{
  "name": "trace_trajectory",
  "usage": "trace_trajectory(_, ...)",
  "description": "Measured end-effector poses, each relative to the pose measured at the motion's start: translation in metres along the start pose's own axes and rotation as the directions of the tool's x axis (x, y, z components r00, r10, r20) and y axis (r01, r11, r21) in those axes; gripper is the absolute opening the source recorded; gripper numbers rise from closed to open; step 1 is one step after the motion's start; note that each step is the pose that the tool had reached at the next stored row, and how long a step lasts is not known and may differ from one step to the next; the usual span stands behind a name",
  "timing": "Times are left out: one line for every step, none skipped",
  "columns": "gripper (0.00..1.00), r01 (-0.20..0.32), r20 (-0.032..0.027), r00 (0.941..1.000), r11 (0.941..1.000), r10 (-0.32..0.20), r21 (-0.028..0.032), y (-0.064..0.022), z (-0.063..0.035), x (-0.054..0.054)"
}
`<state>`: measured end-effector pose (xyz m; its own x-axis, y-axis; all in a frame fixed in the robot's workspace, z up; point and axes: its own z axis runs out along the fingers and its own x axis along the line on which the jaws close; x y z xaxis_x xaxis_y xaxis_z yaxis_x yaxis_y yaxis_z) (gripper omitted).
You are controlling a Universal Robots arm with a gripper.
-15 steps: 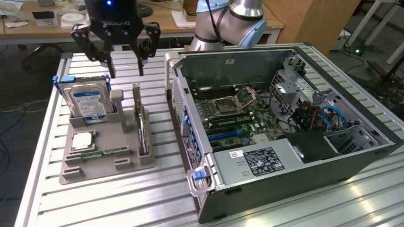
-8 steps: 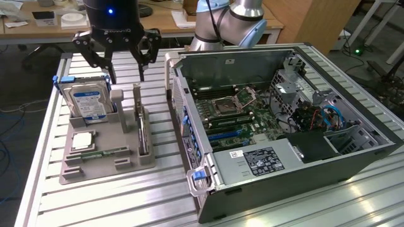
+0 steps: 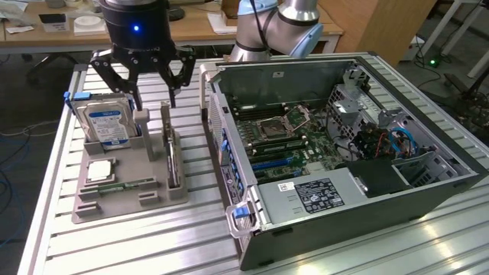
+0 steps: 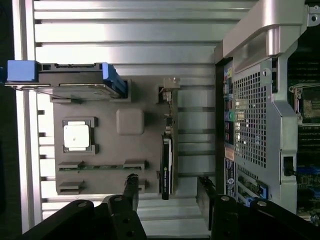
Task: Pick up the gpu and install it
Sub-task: 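Pick up the gpu and move the gpu toward the slot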
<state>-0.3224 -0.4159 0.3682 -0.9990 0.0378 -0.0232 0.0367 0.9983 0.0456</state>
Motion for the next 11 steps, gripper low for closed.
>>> trace_trajectory(0.59,0.000,0.0001,1.0000,1.0000,0.000,0.0000,-0.0003,0.0018,0.000)
trace_trajectory(0.59,0.000,0.0000,1.0000,1.0000,0.000,0.0000,-0.0007,0.0036,0.000)
trace_trajectory(0.59,0.000,0.0000,1.0000,1.0000,0.000,0.0000,-0.0010,0.0052,0.000)
trace_trajectory(0.59,0.000,0.0000,1.0000,1.0000,0.000,-0.0001,-0.0011,0.0068,0.000)
trace_trajectory(0.59,0.000,0.0001,1.0000,1.0000,0.000,-0.0001,-0.0013,0.0081,0.000)
trace_trajectory(0.59,0.000,0.0000,1.0000,1.0000,0.000,0.0000,-0.0014,0.0093,0.000)
trace_trajectory(0.59,0.000,-0.0001,1.0000,1.0000,0.000,0.0000,-0.0014,0.0107,0.000)
trace_trajectory(0.59,0.000,-0.0001,1.0000,1.0000,0.000,0.0000,-0.0015,0.0122,0.000)
trace_trajectory(0.59,0.000,0.0000,1.0000,1.0000,0.000,0.0000,-0.0016,0.0140,0.000)
trace_trajectory(0.59,0.000,-0.0001,1.0000,1.0000,0.000,0.0000,-0.0017,0.0158,0.000)
trace_trajectory(0.59,0.000,0.0000,1.0000,1.0000,0.000,0.0000,-0.0018,0.0176,0.000)
